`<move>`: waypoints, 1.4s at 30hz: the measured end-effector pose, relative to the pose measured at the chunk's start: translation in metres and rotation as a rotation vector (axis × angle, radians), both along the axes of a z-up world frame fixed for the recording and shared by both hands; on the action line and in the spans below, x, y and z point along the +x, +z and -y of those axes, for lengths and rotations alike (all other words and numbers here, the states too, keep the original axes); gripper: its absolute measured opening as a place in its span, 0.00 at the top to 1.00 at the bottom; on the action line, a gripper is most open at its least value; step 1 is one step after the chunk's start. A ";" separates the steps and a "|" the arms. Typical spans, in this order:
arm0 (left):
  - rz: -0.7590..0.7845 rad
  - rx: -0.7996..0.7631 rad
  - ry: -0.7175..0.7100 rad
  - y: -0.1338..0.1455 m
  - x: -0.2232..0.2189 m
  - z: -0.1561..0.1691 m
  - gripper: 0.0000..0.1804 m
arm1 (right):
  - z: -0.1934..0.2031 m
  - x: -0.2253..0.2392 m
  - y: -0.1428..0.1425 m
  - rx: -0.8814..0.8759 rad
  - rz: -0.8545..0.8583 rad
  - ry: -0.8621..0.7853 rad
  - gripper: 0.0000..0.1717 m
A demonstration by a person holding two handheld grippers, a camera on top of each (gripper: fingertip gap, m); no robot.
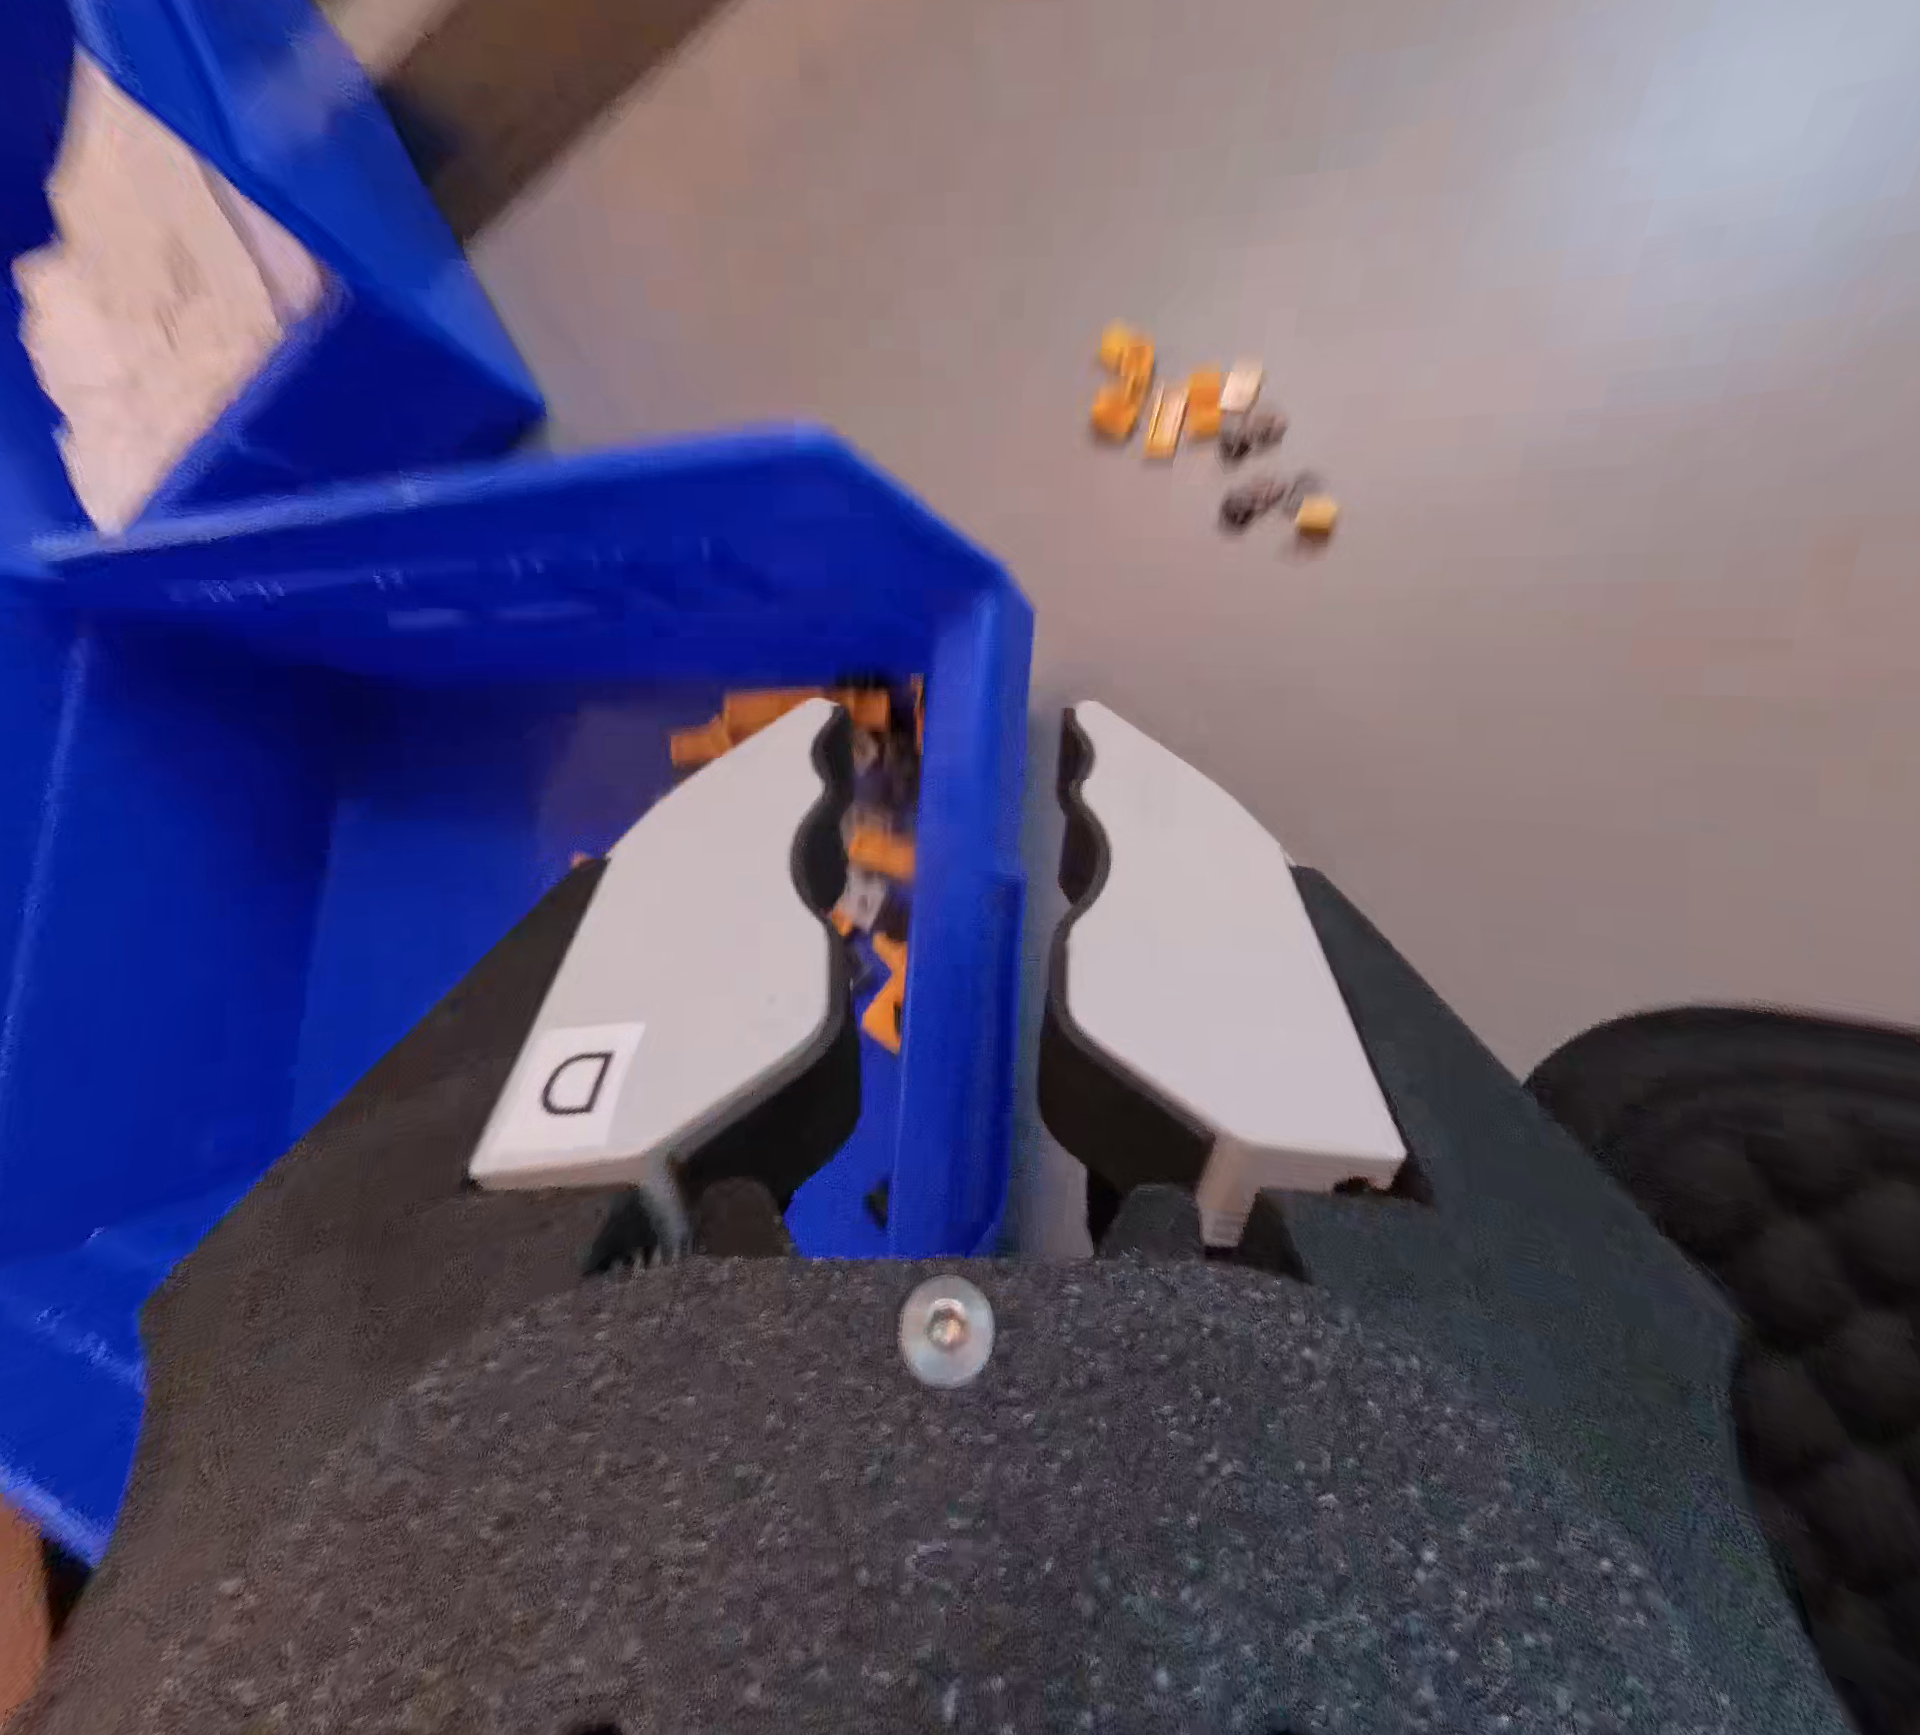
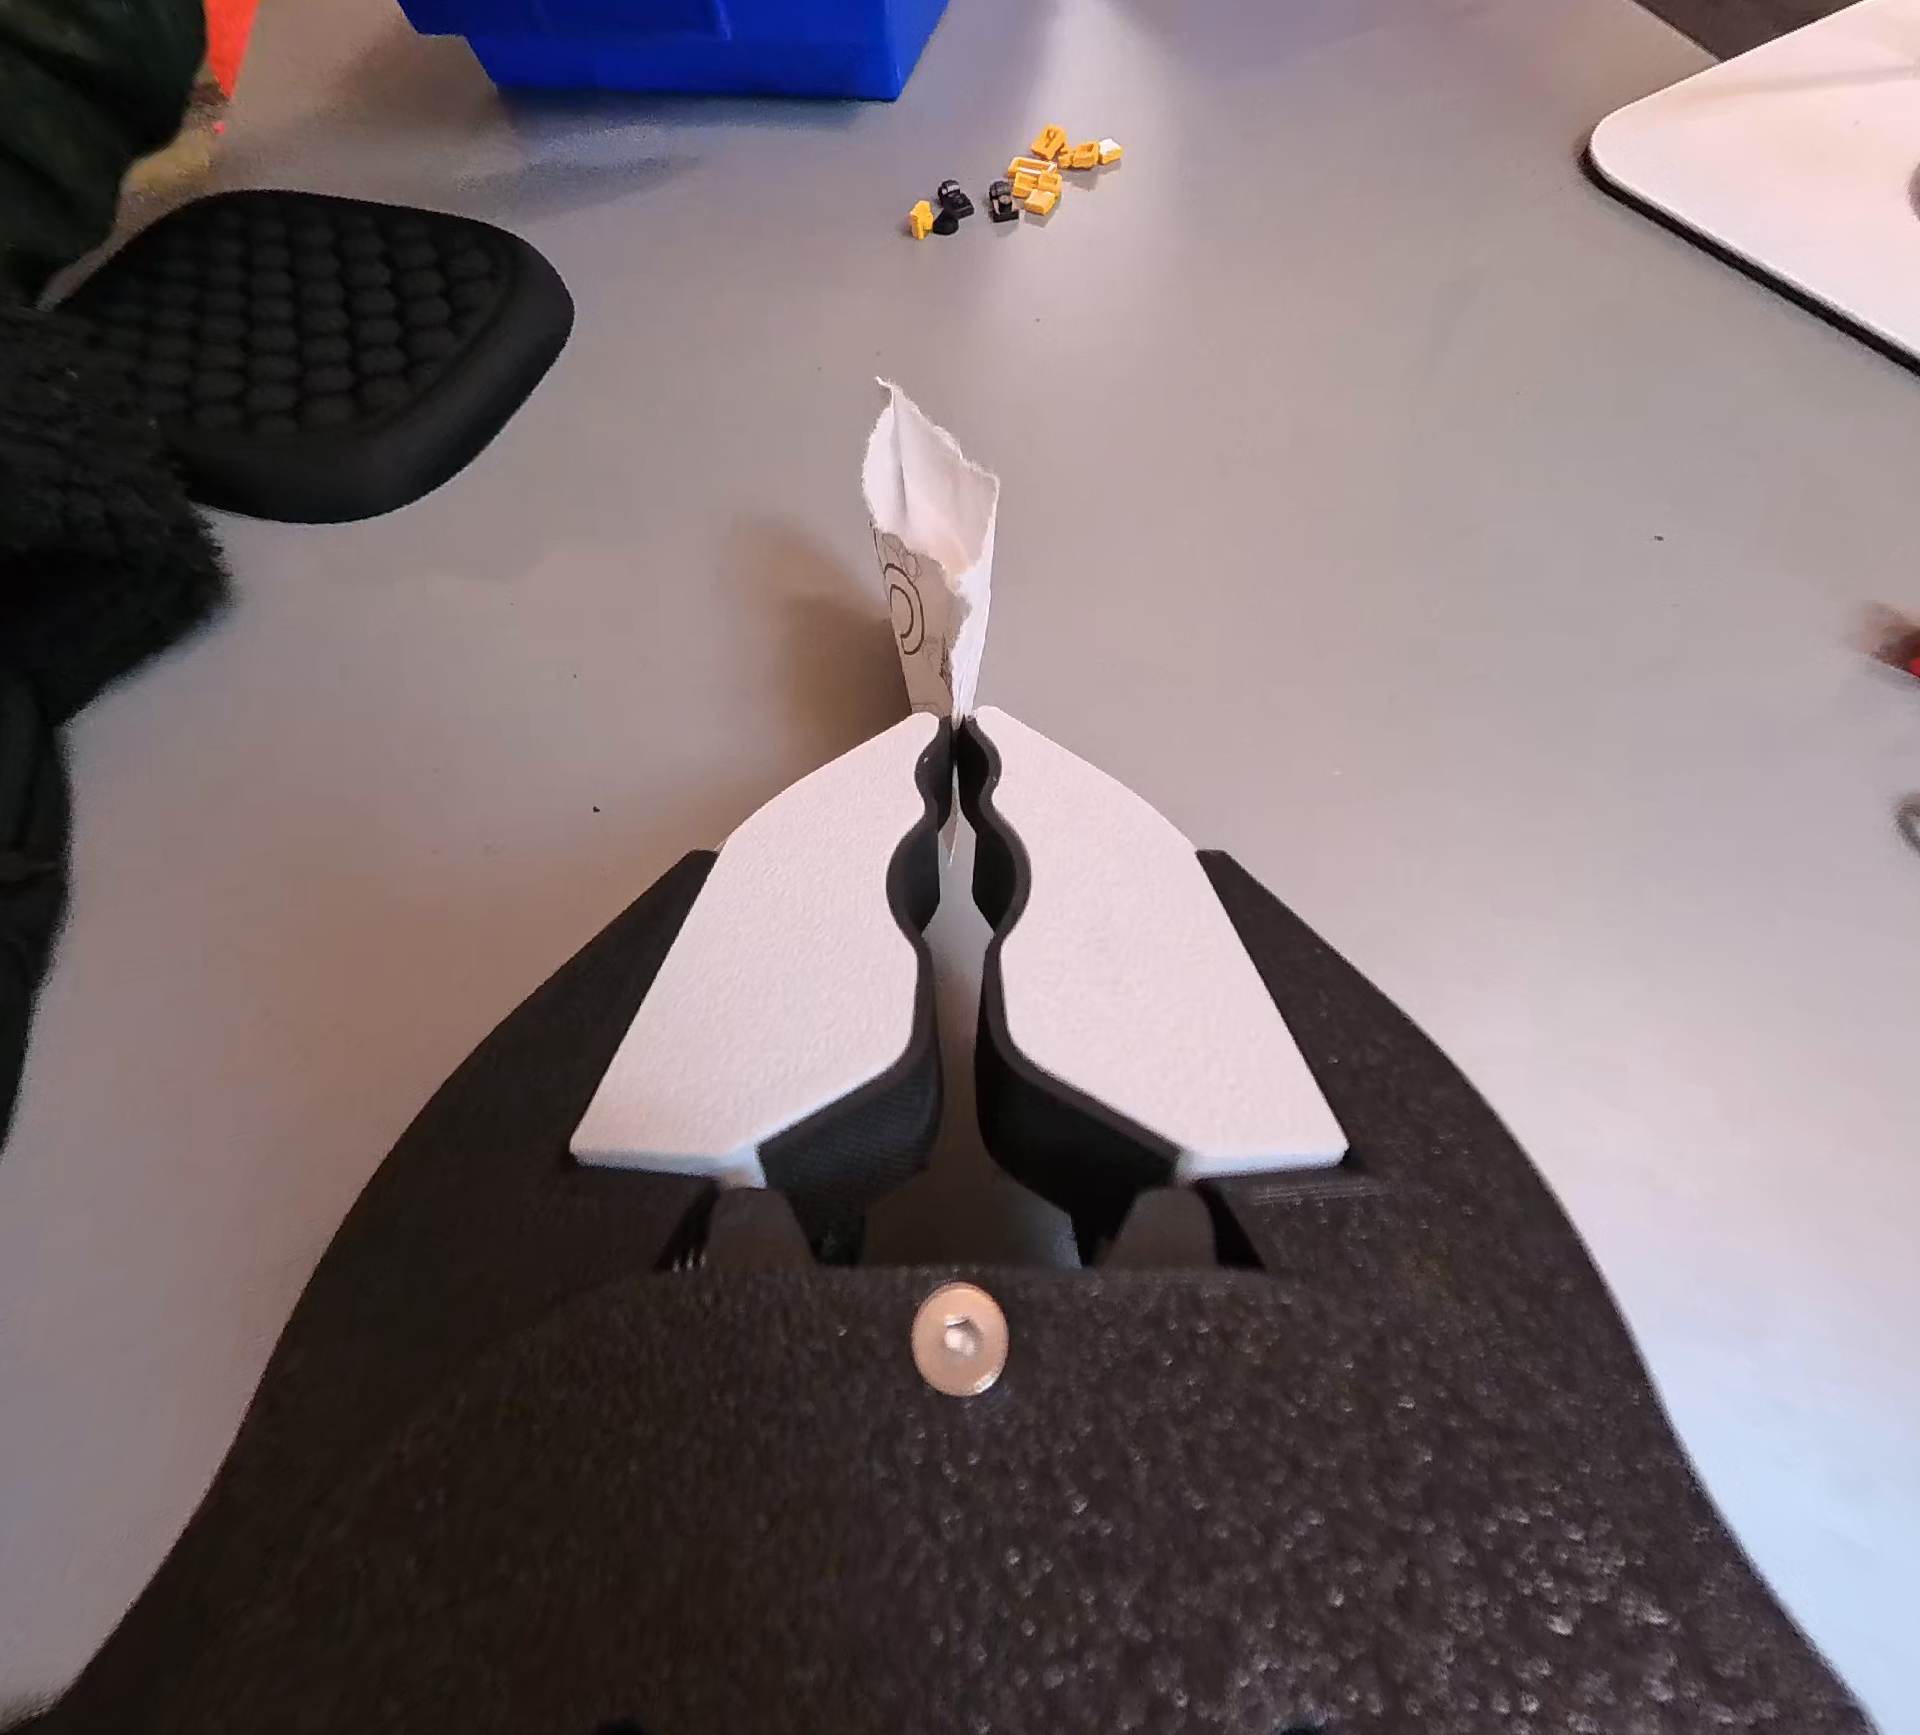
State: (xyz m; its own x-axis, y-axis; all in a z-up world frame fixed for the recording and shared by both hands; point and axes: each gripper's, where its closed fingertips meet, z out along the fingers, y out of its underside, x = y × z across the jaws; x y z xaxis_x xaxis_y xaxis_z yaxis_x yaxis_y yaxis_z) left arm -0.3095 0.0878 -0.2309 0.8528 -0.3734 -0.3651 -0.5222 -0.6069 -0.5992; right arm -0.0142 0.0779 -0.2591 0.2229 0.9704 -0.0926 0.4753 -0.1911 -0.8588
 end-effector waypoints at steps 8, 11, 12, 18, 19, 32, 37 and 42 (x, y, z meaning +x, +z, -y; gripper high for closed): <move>-0.161 -0.309 -0.182 -0.039 -0.028 0.040 0.86 | -0.001 0.001 -0.002 -0.025 -0.003 -0.003 1.00; -0.257 -0.394 -0.266 -0.039 -0.051 0.063 0.86 | -0.001 0.001 -0.003 -0.036 -0.008 -0.003 1.00; -0.298 -0.420 -0.291 -0.039 -0.062 0.070 0.85 | -0.001 0.001 -0.003 -0.042 -0.011 -0.001 1.00; -0.307 -0.419 -0.310 -0.038 -0.097 0.082 0.86 | 0.001 -0.001 -0.004 -0.044 -0.005 0.000 1.00; -0.288 -0.412 -0.286 -0.036 -0.097 0.083 0.85 | 0.001 -0.001 -0.003 -0.043 -0.004 -0.001 1.00; 0.432 -0.077 -0.109 -0.031 0.074 -0.016 0.78 | -0.008 -0.003 0.001 -0.052 -0.034 -0.083 1.00; 0.361 -0.191 -0.128 -0.060 0.081 -0.033 0.77 | -0.028 -0.020 0.004 -0.064 -0.076 -0.154 1.00; 0.336 -0.246 -0.193 -0.068 0.087 -0.033 0.75 | -0.046 -0.048 0.004 -0.037 -0.081 -0.088 1.00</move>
State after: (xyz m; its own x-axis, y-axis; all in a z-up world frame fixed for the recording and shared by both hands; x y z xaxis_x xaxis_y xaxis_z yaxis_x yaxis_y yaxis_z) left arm -0.2223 0.1207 -0.2994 0.8150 -0.5782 0.0394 -0.4409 -0.6628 -0.6053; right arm -0.0625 0.1234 -0.2552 0.2974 0.9430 -0.1491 0.3842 -0.2612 -0.8855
